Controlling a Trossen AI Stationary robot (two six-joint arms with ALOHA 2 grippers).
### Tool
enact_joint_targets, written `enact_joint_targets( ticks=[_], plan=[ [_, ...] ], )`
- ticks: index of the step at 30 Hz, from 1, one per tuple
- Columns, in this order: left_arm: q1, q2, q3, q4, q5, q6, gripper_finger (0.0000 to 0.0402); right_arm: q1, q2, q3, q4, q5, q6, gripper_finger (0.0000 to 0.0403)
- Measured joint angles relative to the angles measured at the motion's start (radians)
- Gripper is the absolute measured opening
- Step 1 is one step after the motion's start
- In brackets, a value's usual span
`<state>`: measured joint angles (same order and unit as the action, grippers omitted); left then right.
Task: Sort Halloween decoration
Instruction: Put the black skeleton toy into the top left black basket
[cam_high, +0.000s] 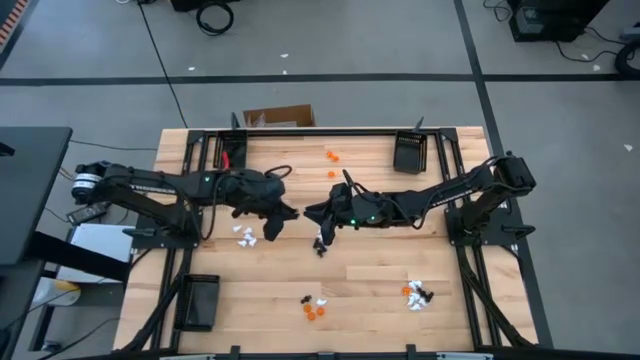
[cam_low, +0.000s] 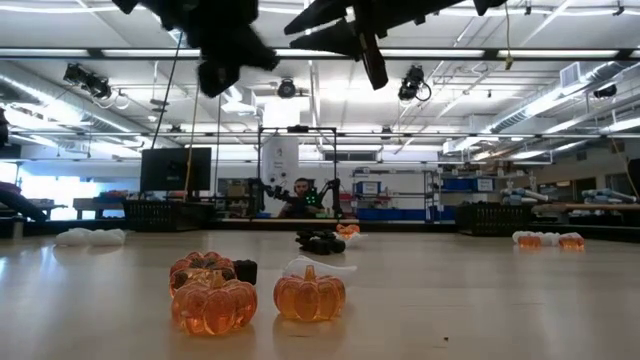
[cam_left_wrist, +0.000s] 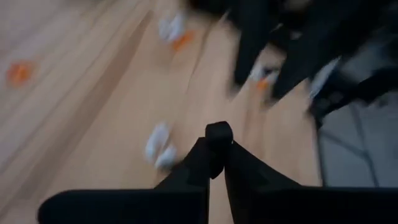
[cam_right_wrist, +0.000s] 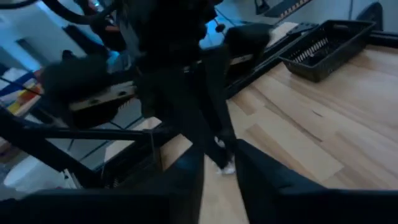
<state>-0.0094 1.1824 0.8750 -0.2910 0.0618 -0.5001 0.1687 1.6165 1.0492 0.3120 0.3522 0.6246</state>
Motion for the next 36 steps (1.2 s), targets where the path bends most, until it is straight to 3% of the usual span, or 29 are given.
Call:
enact_joint_targets(
  ticks=[5,9,12,15,19,25,29,33,36],
  plan=[
    [-0.079,-0.046,0.001,-0.439,0.032,-0.119,0.0040,0.006,0.000,0.000,-0.075,0.069,0.112,0.0152],
    [-0.221,-0.084,0.000,-0.756,0.064,-0.242,0.0040,0.006,0.000,0.000,-0.183,0.075,0.166,0.0160],
    [-0.291,-0.107,0.000,-0.840,-0.004,-0.320,0.0042,0.006,0.000,0.000,-0.231,0.074,0.173,0.0158],
    [-0.267,-0.118,0.000,-0.853,-0.119,-0.365,0.0042,-0.002,0.000,0.000,-0.251,0.074,0.216,0.0158],
    [-0.075,-0.117,0.000,-0.855,-0.233,-0.276,0.0042,-0.012,0.000,0.000,-0.255,0.074,0.256,0.0158],
    [0.449,-0.116,0.000,-0.779,-0.245,0.108,0.0043,-0.018,0.000,0.000,-0.262,0.046,0.293,0.0158],
    [0.763,-0.098,0.000,-0.654,-0.234,0.281,0.0044,-0.001,0.000,0.000,-0.265,0.042,0.328,0.0158],
    [0.969,-0.038,0.000,-0.549,-0.156,0.354,0.0061,0.024,0.000,0.000,-0.303,0.064,0.376,0.0158],
    [1.027,0.031,0.000,-0.482,-0.037,0.371,0.0097,0.035,0.000,0.000,-0.434,0.119,0.514,0.0158]
  ],
)
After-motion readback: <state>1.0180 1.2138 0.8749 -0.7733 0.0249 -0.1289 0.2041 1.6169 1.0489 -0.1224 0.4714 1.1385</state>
